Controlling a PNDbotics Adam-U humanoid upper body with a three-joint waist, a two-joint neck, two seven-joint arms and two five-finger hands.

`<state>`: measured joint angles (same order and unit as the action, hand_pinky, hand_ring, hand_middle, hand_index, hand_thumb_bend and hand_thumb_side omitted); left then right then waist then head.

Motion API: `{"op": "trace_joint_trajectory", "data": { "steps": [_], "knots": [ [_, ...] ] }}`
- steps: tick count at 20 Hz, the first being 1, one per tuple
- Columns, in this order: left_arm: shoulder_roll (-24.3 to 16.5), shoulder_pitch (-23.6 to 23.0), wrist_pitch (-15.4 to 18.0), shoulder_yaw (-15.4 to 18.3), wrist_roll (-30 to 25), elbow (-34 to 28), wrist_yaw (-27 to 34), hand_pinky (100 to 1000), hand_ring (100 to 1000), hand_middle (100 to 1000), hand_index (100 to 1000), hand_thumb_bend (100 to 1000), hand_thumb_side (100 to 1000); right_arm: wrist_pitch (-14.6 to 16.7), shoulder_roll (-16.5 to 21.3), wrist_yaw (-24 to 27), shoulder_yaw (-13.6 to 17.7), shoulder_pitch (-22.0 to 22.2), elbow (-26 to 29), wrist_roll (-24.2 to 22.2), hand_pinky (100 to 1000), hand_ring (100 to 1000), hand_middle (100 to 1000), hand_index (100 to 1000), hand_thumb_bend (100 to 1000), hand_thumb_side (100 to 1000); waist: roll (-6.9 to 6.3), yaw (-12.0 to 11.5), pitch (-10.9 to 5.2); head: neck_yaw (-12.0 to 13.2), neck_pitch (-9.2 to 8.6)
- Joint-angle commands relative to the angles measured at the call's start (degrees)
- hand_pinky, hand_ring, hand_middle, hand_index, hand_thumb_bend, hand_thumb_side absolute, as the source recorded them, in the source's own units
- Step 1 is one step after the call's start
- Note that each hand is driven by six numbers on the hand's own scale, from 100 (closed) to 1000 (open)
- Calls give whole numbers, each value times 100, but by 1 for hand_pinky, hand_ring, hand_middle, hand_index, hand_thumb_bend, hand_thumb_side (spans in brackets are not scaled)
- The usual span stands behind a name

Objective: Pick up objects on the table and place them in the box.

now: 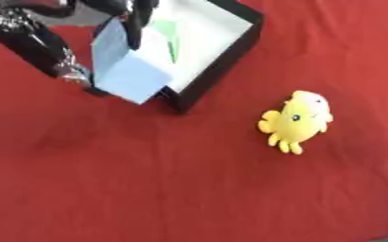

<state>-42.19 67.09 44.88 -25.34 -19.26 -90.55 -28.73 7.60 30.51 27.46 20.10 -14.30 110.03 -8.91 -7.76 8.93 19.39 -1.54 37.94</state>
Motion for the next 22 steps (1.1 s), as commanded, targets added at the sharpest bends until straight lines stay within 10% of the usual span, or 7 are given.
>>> {"op": "trace_joint_trajectory", "data": {
  "steps": [1, 22],
  "knots": [
    [155, 201, 709, 254, -293, 697, -404, 731, 645, 510, 541, 777, 100, -55, 85, 61, 44, -105, 149, 16, 896, 856, 844, 960, 100, 636, 11, 35, -21, 70, -128],
    [1136, 730, 709, 1772, 1557, 3802, -1956, 717, 567, 465, 511, 552, 100, -331, -29, 280, -293, -798, 162, -332, 894, 855, 844, 961, 100, 652, -142, 686, 270, 415, -631]
  ]
}}
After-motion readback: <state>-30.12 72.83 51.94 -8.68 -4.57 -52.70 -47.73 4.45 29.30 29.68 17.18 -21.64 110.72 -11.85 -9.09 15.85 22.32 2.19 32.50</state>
